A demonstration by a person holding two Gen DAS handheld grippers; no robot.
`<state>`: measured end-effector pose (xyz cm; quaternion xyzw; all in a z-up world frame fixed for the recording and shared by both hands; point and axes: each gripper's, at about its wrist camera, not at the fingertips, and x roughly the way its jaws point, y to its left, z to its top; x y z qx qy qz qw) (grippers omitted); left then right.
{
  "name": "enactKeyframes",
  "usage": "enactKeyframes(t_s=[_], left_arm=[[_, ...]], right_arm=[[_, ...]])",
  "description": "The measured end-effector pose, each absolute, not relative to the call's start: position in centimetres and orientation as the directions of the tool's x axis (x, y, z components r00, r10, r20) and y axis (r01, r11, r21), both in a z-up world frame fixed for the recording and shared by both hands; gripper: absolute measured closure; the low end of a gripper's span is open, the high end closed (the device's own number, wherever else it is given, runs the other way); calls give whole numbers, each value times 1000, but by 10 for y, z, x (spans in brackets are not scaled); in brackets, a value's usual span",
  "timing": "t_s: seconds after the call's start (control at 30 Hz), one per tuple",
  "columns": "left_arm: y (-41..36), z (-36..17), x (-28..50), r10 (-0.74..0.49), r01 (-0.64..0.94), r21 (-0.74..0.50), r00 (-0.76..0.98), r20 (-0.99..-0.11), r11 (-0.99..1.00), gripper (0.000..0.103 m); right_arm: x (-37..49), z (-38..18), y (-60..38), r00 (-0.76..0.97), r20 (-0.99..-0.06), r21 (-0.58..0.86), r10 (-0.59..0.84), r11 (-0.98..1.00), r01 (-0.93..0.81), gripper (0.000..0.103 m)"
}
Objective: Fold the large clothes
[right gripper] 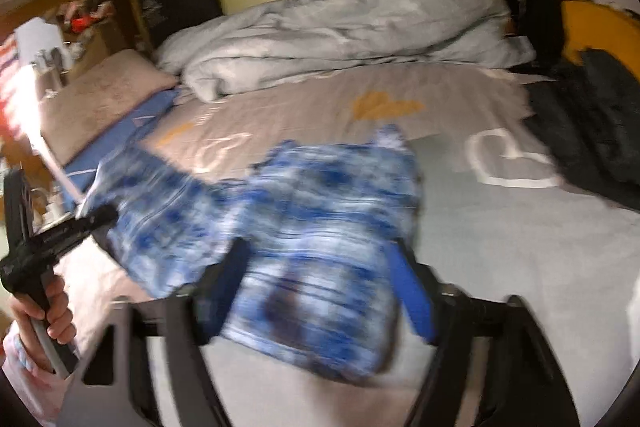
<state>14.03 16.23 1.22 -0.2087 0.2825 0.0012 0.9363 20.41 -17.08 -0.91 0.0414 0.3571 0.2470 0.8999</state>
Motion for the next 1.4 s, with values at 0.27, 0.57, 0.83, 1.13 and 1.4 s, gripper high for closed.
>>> enactKeyframes(t_s=[0.27,0.57,0.83,1.13,1.4], left_arm=[[91,59,146,-273,82,-397,849,-453,914,89],[11,67,168,-438,240,-432,779,-449,870,90],[-59,14,192,-386,279,-267,678,-626,922,90],[-77,-12,151,-321,347,-90,700,-638,934,78],[-52,9,115,-280,323,-31,762,-584,946,53]], right_arm=[[201,-55,-125,497,-705,232,506,827,-512,66],[191,-15,-176,576,-639,355,509,860,-366,63],[194,23,-266,740,-585,343,333,928,-147,58],[193,22,-286,730,-613,308,301,942,-130,52],[187,32,-269,758,-564,254,326,943,-216,41]])
